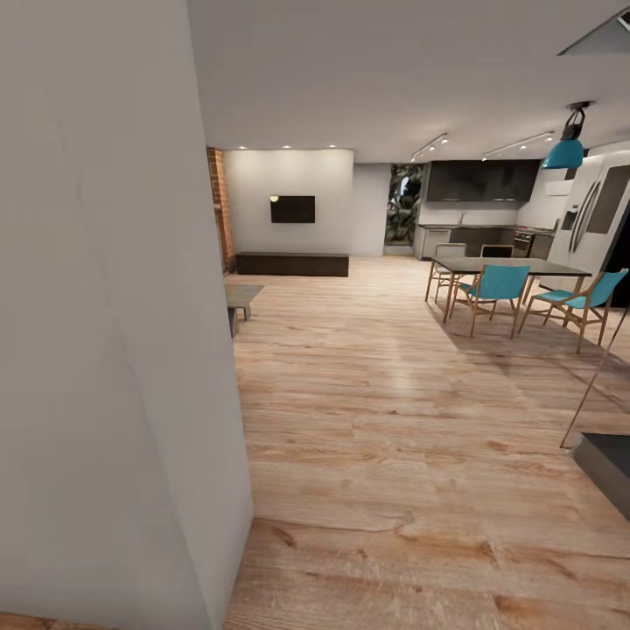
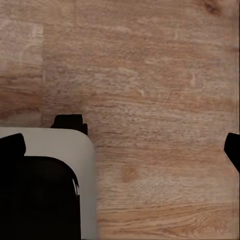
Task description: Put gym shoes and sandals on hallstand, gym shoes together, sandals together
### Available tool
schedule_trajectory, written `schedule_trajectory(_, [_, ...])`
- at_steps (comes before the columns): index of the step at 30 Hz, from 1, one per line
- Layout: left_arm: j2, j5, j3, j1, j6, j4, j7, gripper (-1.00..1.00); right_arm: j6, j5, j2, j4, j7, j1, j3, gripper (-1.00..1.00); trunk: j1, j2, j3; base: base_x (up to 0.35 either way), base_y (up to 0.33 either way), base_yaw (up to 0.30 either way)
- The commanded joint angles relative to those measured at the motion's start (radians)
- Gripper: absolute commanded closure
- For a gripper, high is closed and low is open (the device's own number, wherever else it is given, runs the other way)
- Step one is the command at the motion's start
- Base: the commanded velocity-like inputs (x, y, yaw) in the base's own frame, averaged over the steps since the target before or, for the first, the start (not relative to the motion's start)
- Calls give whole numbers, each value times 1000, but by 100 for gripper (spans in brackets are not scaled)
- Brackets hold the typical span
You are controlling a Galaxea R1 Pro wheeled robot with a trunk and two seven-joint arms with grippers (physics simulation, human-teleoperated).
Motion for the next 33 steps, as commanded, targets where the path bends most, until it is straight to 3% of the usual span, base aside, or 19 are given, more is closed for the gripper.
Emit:
schedule_trajectory(1, [-1, 8, 0, -6, 2, -7, 0, -100, -3, 0, -6, -5, -1, -1, 0, -100, 0, -1, -1, 0, 0, 0])
schedule_trajectory(3, [-2, 19, 0, -18, 2, -18, 0, -100, -4, -1, -17, -16, 0, -1, 0, -100, 0, -1, -1, 0, 0, 0])
schedule_trajectory(4, [-2, 27, 0, -58, 2, -355, 0, -100, -4, -1, -23, -416, 0, -1, 0, -100, 0, -1, -1, 0, 0, 0])
schedule_trajectory(8, [-2, 62, 0, -83, 2, -362, -1, -100, -5, -4, -23, -446, 1, -1, 0, -100, 0, -1, -1, 0, 0, 0])
schedule_trajectory(9, [-1, 94, 0, -92, 1, -366, -1, -100, -12, -4, -18, -448, 2, -1, 2, -100, 0, -1, -1, 0, 0, 0])
schedule_trajectory(11, [1, 122, 0, -96, -3, -365, -1, -100, -30, -3, -16, -444, 2, -1, 3, -100, 0, -1, -1, 0, 0, 0])
schedule_trajectory(14, [6, 139, 1, -98, -22, -360, -1, -100, -51, -2, -14, -434, 2, -1, 4, -100, 0, -1, -1, 0, 0, 0])
schedule_trajectory(22, [12, 149, -1, -90, -167, -327, 2, -100, -74, 2, -3, -416, -1, -1, 8, -100, 0, -1, -1, 0, 0, 0])
schedule_trajectory(33, [6, 145, -11, -88, -202, -295, 10, -100, -90, -4, 1, -414, 6, -1, 5, -100, 0, -1, -1, 0, 0, 0])
